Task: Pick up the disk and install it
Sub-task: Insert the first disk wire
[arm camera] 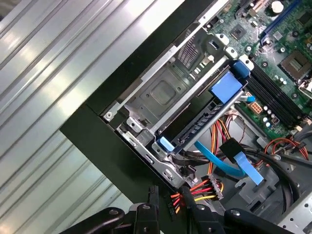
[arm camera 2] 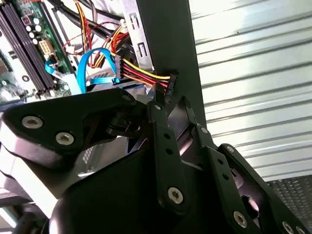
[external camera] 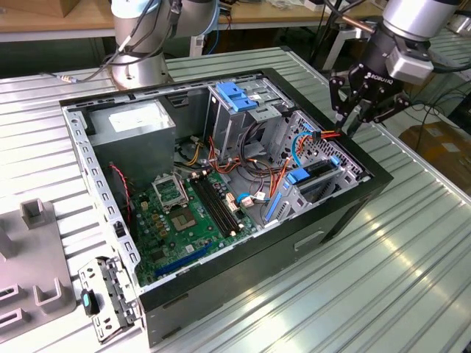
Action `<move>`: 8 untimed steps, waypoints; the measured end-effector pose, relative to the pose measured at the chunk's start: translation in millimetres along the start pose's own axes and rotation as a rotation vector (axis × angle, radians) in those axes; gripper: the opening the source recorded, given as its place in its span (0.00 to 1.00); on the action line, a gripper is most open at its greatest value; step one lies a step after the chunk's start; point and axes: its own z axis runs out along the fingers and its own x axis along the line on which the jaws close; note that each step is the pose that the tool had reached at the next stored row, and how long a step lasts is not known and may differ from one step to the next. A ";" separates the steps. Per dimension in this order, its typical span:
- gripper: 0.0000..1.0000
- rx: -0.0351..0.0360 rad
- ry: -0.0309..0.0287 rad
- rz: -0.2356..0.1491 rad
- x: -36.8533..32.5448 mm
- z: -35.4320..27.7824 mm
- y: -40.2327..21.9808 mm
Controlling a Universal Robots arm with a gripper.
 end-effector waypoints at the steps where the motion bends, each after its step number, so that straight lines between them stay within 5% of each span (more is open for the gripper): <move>1: 0.31 0.0003 0.0001 -0.026 0.0 0.6 0.0; 8: 0.31 0.0012 0.0009 -0.116 -1.2 4.8 -2.0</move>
